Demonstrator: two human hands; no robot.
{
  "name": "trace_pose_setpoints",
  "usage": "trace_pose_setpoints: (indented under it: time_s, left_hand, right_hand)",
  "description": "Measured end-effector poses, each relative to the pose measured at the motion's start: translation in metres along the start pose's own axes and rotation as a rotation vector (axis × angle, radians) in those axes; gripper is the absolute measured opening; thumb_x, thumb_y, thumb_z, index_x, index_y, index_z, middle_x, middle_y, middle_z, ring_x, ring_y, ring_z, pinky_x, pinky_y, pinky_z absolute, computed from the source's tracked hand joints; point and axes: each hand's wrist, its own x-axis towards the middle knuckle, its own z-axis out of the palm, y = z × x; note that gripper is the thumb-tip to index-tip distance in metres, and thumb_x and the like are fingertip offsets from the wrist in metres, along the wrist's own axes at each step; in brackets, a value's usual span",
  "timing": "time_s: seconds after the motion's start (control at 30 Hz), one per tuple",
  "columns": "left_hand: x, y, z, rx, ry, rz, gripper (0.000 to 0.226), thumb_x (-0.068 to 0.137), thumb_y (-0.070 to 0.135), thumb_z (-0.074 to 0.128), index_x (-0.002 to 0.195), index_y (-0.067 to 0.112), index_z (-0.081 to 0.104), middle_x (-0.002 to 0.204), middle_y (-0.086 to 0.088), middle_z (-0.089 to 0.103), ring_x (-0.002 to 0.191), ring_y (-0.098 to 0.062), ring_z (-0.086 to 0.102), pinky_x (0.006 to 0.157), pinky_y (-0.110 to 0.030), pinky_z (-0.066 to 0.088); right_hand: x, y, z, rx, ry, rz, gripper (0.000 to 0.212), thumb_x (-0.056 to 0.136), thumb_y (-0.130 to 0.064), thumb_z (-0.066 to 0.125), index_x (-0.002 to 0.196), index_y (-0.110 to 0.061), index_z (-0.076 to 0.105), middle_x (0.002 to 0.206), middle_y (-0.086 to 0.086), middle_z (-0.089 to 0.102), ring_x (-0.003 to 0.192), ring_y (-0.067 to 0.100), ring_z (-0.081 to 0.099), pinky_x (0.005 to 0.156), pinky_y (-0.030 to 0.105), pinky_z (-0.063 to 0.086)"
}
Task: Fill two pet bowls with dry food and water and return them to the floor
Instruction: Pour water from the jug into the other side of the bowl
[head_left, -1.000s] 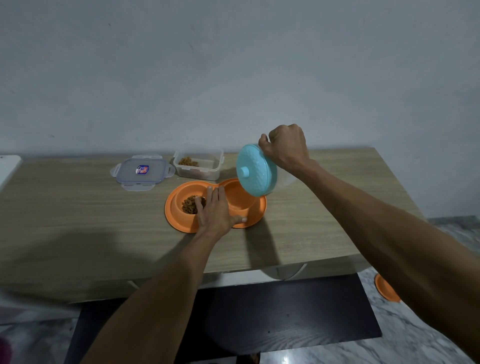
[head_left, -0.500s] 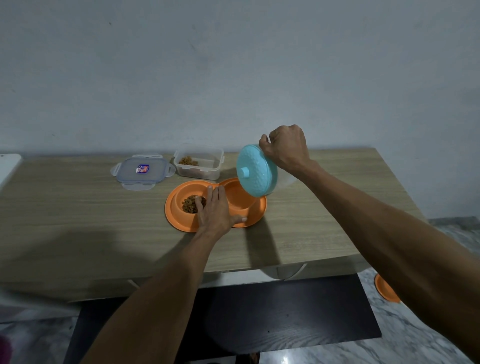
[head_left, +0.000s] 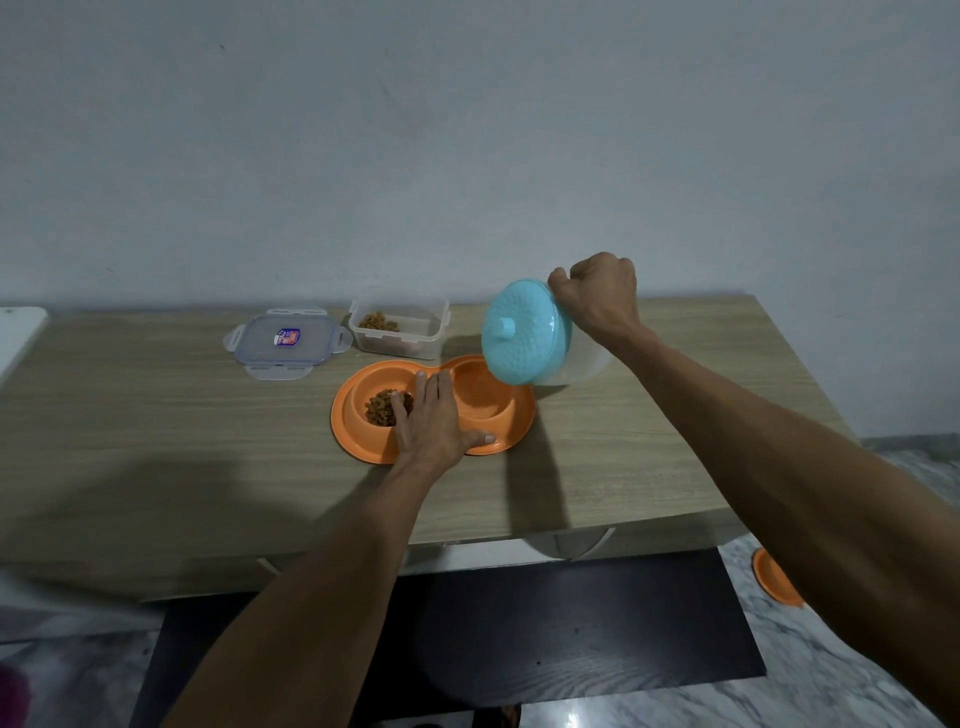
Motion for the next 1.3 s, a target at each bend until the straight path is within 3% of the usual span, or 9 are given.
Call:
trace_pose_setpoints:
  time_s: [0.1,0.33,0.5,0.7,0.9,1.0,1.1,1.2,1.3]
  left_hand:
    - [0.0,0.001,0.0,0.015,-0.007,-0.006,0.119,0.069,0.068,0.07,0.154,0.011,0.01,0.163,-0.006,0.013,0.152,-0.024,0.0,0.118,-0.059,0.003]
    - [0.001,0.003,-0.001,0.028,-0.017,-0.023,0.12,0.068,0.068,0.071,0.155,0.011,0.009,0.163,-0.006,0.013,0.152,-0.024,-0.001,0.118,-0.058,0.003]
    - [0.001,0.002,0.0,0.024,-0.012,-0.022,0.12,0.068,0.067,0.071,0.155,0.011,0.009,0.163,-0.006,0.013,0.152,-0.025,0.0,0.118,-0.059,0.004]
    - [0.001,0.002,0.002,0.03,-0.006,-0.013,0.12,0.069,0.067,0.07,0.155,0.011,0.008,0.163,-0.006,0.013,0.152,-0.025,0.0,0.118,-0.06,0.005]
    - [-0.001,0.002,0.0,0.035,-0.011,-0.015,0.118,0.07,0.067,0.069,0.155,0.01,0.009,0.163,-0.006,0.013,0.152,-0.024,-0.001,0.119,-0.06,0.006]
    - [-0.003,0.003,-0.002,0.033,-0.011,-0.013,0.118,0.071,0.066,0.07,0.155,0.01,0.009,0.163,-0.006,0.013,0.152,-0.025,0.0,0.118,-0.06,0.005]
    - [-0.003,0.004,-0.004,0.036,-0.024,-0.015,0.118,0.071,0.066,0.07,0.155,0.01,0.008,0.163,-0.007,0.012,0.152,-0.026,0.0,0.118,-0.06,0.005]
    - [-0.002,0.006,-0.008,0.048,-0.058,-0.019,0.118,0.072,0.066,0.069,0.155,0.008,0.006,0.164,-0.007,0.011,0.152,-0.026,-0.002,0.118,-0.061,0.004]
    - [-0.006,0.007,-0.012,0.02,-0.042,-0.027,0.117,0.074,0.07,0.064,0.154,0.009,0.006,0.163,-0.007,0.011,0.152,-0.026,-0.001,0.117,-0.062,0.003]
  right_hand:
    - [0.001,0.017,-0.004,0.077,-0.008,0.168,0.042,0.076,-0.025,0.054,0.044,-0.009,0.034,0.042,0.004,0.025,0.045,0.019,0.025,0.054,0.032,0.033]
    - [0.005,0.06,-0.002,0.378,0.09,0.612,0.036,0.073,-0.021,0.061,0.048,-0.013,0.036,0.05,0.0,0.035,0.052,0.019,0.034,0.057,0.031,0.033]
    - [0.011,0.078,0.011,0.561,0.143,0.841,0.023,0.068,-0.024,0.065,0.058,-0.011,0.048,0.06,0.0,0.048,0.058,0.021,0.046,0.055,0.031,0.042]
    - [0.014,0.092,0.029,0.735,0.21,0.912,0.03,0.069,-0.016,0.066,0.053,-0.015,0.041,0.053,-0.001,0.043,0.047,0.018,0.038,0.048,0.029,0.034]
    - [0.016,0.104,0.039,0.833,0.242,0.925,0.019,0.056,-0.021,0.068,0.059,-0.012,0.051,0.058,0.001,0.052,0.05,0.016,0.049,0.056,0.03,0.046]
    - [0.014,0.105,0.04,0.786,0.235,0.905,0.02,0.059,-0.024,0.067,0.057,-0.012,0.051,0.056,0.0,0.052,0.052,0.017,0.049,0.058,0.036,0.049]
    - [0.009,0.104,0.04,0.738,0.25,0.909,0.024,0.065,-0.035,0.062,0.057,-0.013,0.057,0.058,-0.001,0.058,0.062,0.02,0.057,0.071,0.041,0.056]
    - [-0.001,0.101,0.036,0.675,0.272,0.949,0.042,0.078,-0.049,0.046,0.074,-0.011,0.064,0.079,0.006,0.064,0.081,0.026,0.059,0.084,0.039,0.051]
    - [-0.018,0.097,0.032,0.634,0.295,1.012,0.054,0.088,-0.041,0.034,0.112,-0.003,0.064,0.111,0.017,0.065,0.105,0.032,0.059,0.098,0.044,0.047]
